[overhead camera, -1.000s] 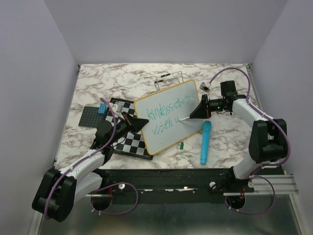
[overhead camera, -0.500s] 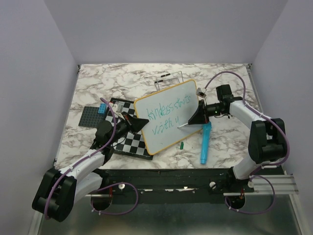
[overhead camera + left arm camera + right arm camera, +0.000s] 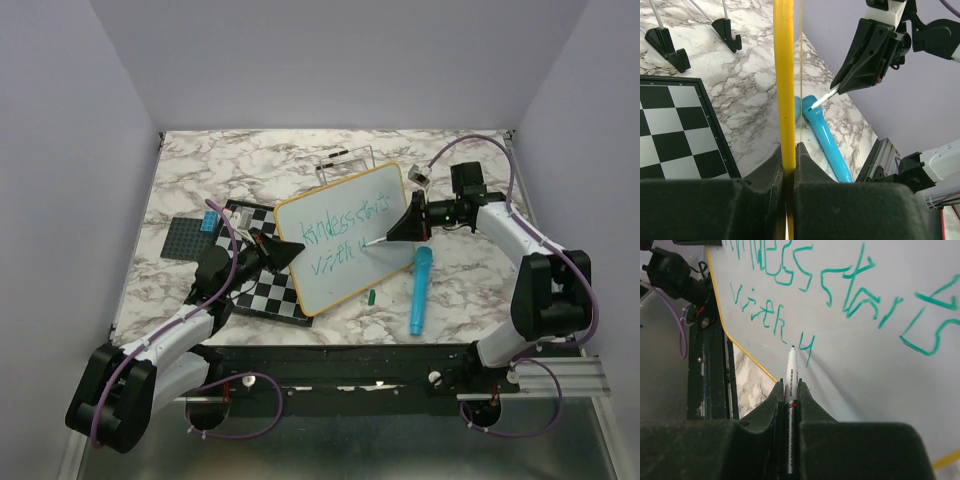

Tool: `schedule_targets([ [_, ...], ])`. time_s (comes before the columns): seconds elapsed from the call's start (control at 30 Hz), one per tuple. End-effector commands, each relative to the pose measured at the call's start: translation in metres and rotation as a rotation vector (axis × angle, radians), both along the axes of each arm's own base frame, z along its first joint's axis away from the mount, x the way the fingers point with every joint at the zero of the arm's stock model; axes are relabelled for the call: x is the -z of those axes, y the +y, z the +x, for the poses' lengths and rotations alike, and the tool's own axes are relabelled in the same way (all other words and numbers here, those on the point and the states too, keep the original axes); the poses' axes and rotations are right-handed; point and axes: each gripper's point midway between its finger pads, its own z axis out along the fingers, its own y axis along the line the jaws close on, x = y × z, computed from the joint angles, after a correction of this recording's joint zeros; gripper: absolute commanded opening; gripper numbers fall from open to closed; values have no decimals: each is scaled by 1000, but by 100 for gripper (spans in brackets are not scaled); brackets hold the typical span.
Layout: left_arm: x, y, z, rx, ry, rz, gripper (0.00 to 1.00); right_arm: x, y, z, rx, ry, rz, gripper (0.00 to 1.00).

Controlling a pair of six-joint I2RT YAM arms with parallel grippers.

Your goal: Write a sentence on the whiteboard

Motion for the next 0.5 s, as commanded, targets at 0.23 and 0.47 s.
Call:
schedule_targets([
  [0.23, -32, -6, -4, 52, -129, -18, 0, -9, -17, 27, 66, -40, 8, 1],
  [0.47, -32, -6, -4, 52, -130, -15, 0, -4, -19, 35, 86, -29, -4, 1],
])
